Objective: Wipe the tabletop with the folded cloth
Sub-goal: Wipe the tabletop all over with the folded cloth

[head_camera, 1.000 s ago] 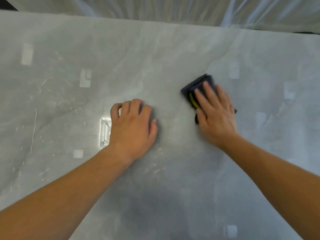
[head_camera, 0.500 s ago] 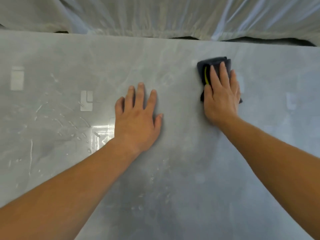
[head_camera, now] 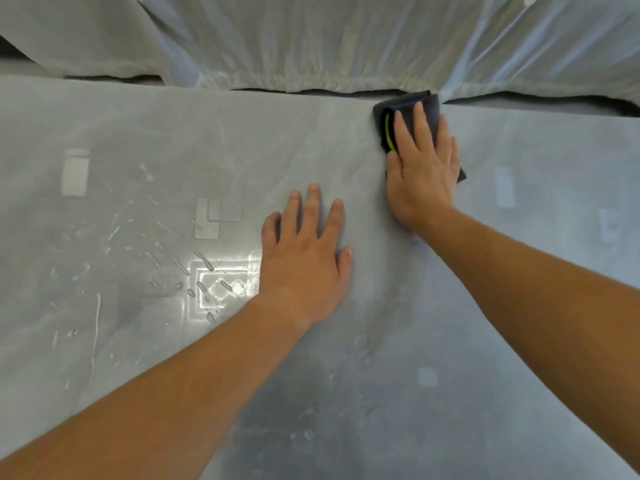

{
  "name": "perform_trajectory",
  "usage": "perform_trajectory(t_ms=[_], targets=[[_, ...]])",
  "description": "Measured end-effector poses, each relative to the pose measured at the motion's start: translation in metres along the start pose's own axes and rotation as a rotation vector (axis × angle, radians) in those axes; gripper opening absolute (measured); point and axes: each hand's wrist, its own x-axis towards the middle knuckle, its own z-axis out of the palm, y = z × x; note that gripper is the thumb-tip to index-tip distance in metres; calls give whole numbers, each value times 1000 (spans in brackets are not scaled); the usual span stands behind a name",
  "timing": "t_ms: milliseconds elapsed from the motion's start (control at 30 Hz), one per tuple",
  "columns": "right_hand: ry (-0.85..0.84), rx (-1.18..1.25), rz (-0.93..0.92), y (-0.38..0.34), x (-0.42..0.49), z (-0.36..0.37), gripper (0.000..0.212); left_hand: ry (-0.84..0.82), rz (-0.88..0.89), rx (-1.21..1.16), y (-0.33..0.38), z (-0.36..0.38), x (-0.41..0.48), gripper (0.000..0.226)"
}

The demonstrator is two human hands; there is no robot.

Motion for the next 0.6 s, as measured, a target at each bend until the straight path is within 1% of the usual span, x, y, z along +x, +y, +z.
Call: perform_trajectory(t_ms=[67,100,133,167,200,233,300,333,367,400,433,467,500,533,567,600], targets=[[-84,-58,-297,5,-14,1,57,-6,3,-6,0,0,1,65],[-124,-68,-393,12,-15,-2,57,-5,6,-11,-1,0,1,65],[-140,-77,-434,19,-10,-6,56,-1,10,-18,-1,0,0,65],[-136,-77,-408,22,-1,-8,56,4,15,-25,-2,1,0,65],[-110,-58,-323,20,8,-9,55,11,20,-33,-3,1,-1,65],[-78,-21,-199,13,16,-8,54,17,21,-47,-3,2,-1,65],[1,58,15,-13,22,-1,55,25,22,-81,-4,4,-3,67],[26,70,52,-27,18,2,55,30,25,-103,-4,4,-4,69],[28,60,16,-37,9,7,55,38,30,-131,-4,6,-6,70],[4,37,-92,-41,-2,11,55,46,33,-159,-5,6,-9,71],[-43,5,-236,-38,-13,12,55,58,34,-179,-5,5,-13,72],[-87,-23,-376,-28,-23,11,54,75,30,-186,-5,5,-17,72],[-123,-38,-476,-16,-25,8,54,89,22,-180,-6,3,-22,72],[-129,-44,-519,-3,-19,4,55,96,14,-170,-6,2,-27,72],[-108,-37,-494,8,-9,2,56,96,12,-162,-6,2,-32,72],[-73,-18,-417,17,0,-2,55,95,15,-158,-7,3,-36,71]])
